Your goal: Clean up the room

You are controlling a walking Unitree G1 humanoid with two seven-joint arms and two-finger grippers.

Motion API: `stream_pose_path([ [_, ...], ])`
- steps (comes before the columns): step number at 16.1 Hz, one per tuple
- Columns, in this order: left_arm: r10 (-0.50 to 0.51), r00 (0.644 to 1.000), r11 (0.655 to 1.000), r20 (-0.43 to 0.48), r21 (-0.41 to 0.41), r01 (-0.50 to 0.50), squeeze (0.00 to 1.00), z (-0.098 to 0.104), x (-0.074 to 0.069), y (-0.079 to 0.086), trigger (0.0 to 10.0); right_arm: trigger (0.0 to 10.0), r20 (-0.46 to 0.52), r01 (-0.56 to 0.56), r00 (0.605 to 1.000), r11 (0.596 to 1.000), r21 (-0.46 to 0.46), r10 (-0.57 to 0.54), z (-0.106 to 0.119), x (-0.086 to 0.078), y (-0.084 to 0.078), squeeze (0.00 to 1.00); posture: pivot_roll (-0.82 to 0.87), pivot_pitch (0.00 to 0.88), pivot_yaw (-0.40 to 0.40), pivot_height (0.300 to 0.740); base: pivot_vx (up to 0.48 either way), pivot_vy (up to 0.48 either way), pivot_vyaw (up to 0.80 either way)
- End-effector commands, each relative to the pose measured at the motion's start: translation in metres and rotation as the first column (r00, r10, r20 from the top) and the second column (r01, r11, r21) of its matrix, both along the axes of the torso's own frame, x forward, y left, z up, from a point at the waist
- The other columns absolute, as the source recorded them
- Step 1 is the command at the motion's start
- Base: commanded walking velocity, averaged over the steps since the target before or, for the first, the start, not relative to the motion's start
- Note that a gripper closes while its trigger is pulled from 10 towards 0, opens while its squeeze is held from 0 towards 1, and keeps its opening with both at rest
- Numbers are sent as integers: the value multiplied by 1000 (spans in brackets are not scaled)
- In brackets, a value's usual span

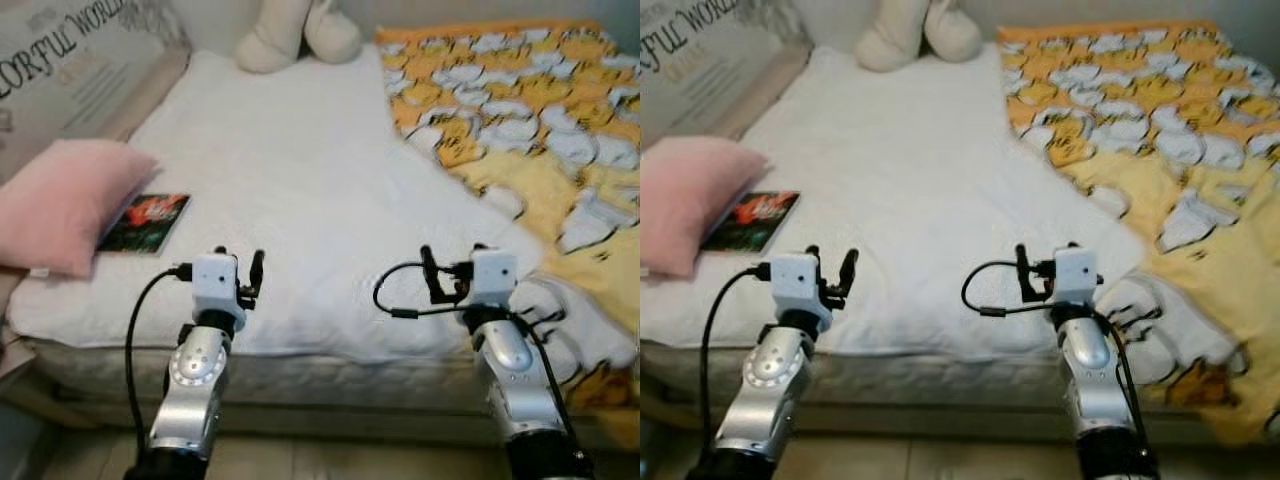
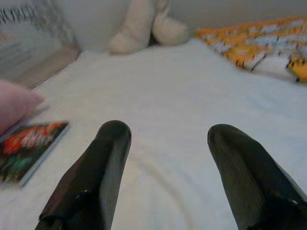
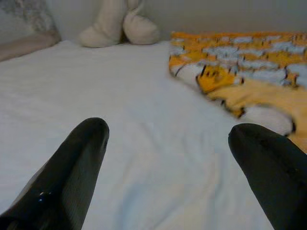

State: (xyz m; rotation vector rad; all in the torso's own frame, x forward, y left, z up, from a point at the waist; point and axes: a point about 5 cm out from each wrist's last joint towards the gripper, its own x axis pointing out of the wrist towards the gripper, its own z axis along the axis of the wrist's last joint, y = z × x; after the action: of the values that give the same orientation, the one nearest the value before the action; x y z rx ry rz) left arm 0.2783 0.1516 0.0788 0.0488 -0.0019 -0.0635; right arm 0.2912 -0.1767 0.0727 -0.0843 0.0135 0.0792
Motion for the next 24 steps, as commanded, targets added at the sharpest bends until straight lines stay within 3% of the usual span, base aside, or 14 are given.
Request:
stream_pose_path([
  [1,6,1000,1000,10,16,-6,0,1,-1,8,10000,10000,6,-30,1000,999,13,30,1,1,10,0,-142,0,126,740,277,-390,0],
  [11,-40,998,999,45,-19,41,0,6,-5,3,10000,10000,-4,-29,1000,1000,9,29,-2,1,8,0,-141,0,133,740,78,-441,0],
  [18,-20,999,999,28,-28,21,0,3,-6,6,10000,10000,-15,-39,999,999,4,39,-5,-2,7,0,-141,0,135,740,0,-468,0],
  [24,-27,1000,1000,-3,6,27,0,-1,-4,9,10000,10000,-32,-66,997,998,0,66,-7,-3,12,0,-136,0,137,740,0,0,-126],
])
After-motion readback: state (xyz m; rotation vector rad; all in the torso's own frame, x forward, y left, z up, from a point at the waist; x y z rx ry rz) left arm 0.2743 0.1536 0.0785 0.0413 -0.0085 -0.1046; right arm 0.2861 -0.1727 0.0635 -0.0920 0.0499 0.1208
